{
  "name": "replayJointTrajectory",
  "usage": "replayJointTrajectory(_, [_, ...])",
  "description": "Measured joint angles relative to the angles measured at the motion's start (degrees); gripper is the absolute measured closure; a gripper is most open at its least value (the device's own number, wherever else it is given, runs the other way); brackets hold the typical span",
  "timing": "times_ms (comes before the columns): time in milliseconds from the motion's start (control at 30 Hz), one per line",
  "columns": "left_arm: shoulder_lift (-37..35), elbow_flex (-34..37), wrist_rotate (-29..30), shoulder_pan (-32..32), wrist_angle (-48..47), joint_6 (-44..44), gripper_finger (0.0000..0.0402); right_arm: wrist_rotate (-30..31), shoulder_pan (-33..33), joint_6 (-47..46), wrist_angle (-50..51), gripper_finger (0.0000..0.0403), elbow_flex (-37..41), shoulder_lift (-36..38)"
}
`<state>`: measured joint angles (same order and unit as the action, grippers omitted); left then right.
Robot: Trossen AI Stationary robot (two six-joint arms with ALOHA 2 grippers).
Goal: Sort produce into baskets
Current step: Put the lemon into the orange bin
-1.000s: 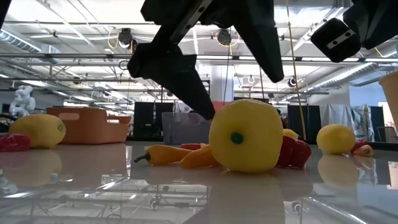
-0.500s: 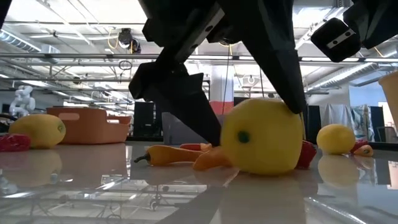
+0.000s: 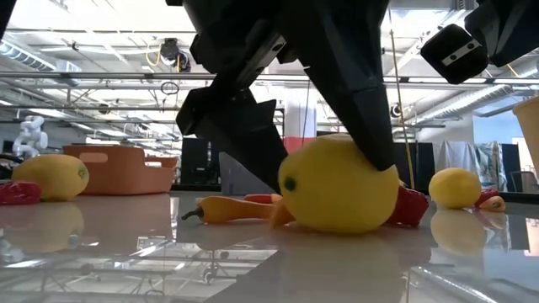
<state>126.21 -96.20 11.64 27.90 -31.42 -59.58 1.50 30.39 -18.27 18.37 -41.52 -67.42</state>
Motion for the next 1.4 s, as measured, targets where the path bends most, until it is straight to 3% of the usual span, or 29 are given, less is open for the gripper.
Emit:
replayJointTrajectory(467, [-0.39,-0.02,-0.68,-0.2,-0.51,0.09,0.0188,0.02,-0.02,1.19,0.04,0.0403,0.0,0.0])
replayJointTrajectory(800, [-5.59,-0.07,-0.57,-1.72,-3.4,2.07,0.0198,0.02,-0.02,1.15,-0.01,0.0403,0.0,0.02])
replayJointTrajectory(1200, [-21.77,-0.07,6.75,-7.56,-25.62,4.9,0.0199,0.04,-0.02,1.01,-0.98,0.0403,0.0,0.02])
replayJointTrajectory(1400, [-29.74,-0.06,12.38,-10.78,-40.1,4.54,0.02,1.12,-0.05,2.49,-6.49,0.0403,0.0,0.01])
